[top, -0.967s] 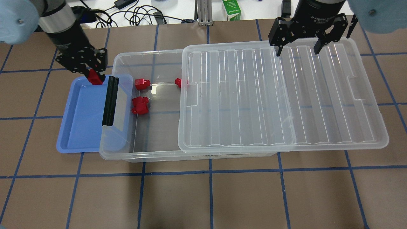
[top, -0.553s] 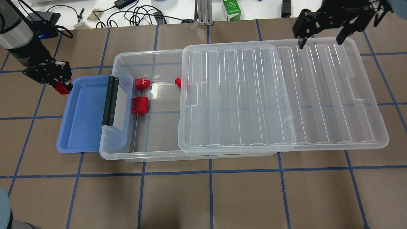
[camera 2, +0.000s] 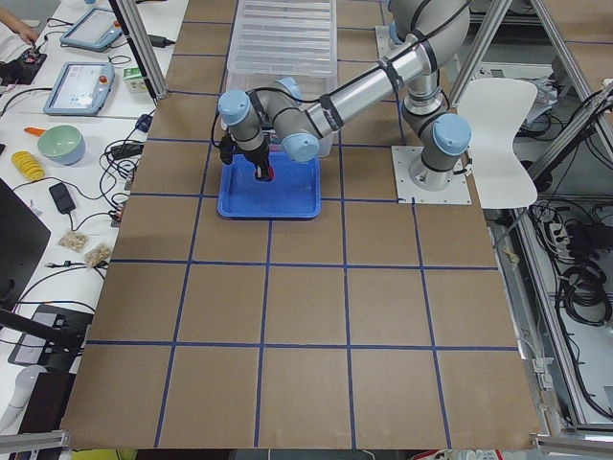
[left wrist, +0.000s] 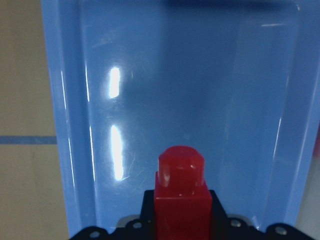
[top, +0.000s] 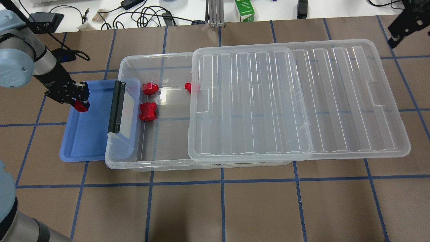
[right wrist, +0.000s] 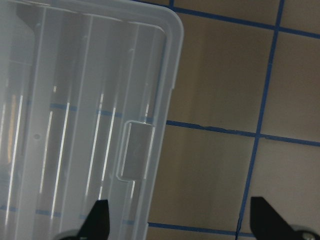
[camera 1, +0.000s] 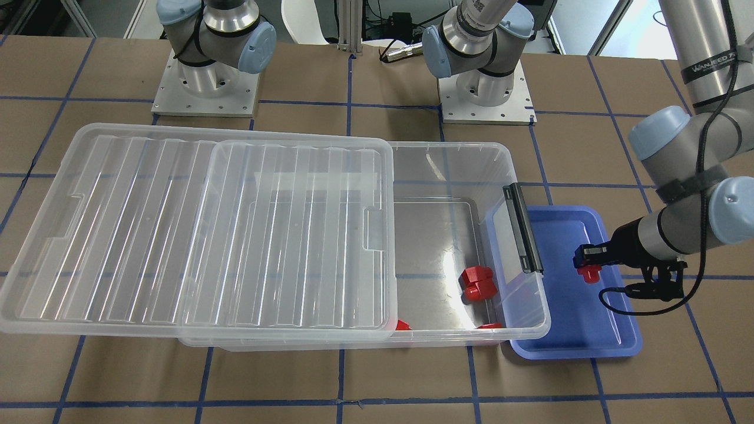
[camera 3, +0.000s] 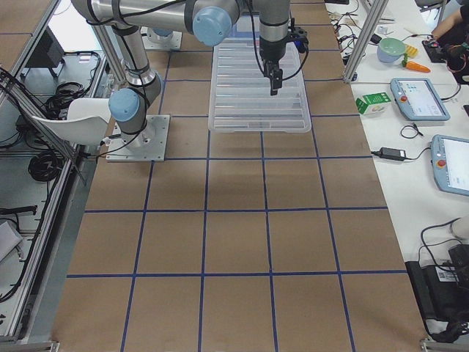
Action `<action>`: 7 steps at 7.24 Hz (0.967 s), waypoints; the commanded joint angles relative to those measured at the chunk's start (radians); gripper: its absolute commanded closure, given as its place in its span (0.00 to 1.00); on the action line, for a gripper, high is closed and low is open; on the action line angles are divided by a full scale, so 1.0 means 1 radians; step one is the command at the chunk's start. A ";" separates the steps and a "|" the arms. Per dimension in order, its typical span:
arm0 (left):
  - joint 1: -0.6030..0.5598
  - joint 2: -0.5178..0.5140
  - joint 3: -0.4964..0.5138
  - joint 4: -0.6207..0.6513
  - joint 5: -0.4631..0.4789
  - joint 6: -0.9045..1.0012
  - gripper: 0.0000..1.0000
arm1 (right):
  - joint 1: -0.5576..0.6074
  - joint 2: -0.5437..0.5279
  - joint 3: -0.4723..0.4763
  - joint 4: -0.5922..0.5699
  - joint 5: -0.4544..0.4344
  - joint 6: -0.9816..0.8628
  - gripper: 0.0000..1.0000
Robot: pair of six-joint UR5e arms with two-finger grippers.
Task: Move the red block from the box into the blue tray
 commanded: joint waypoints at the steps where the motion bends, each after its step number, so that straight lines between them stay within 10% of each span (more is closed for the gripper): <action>1: -0.003 -0.050 -0.012 0.016 -0.005 0.002 1.00 | -0.114 0.011 0.038 0.002 0.003 -0.048 0.00; 3: -0.006 -0.067 -0.024 0.016 0.001 0.003 0.99 | -0.119 0.008 0.213 -0.141 -0.008 -0.055 0.00; 4: -0.006 -0.075 -0.024 0.018 0.006 0.003 0.59 | -0.120 0.018 0.289 -0.205 -0.001 -0.055 0.00; 7: -0.006 -0.076 -0.014 0.018 0.008 0.000 0.09 | -0.119 0.032 0.398 -0.342 -0.011 -0.047 0.00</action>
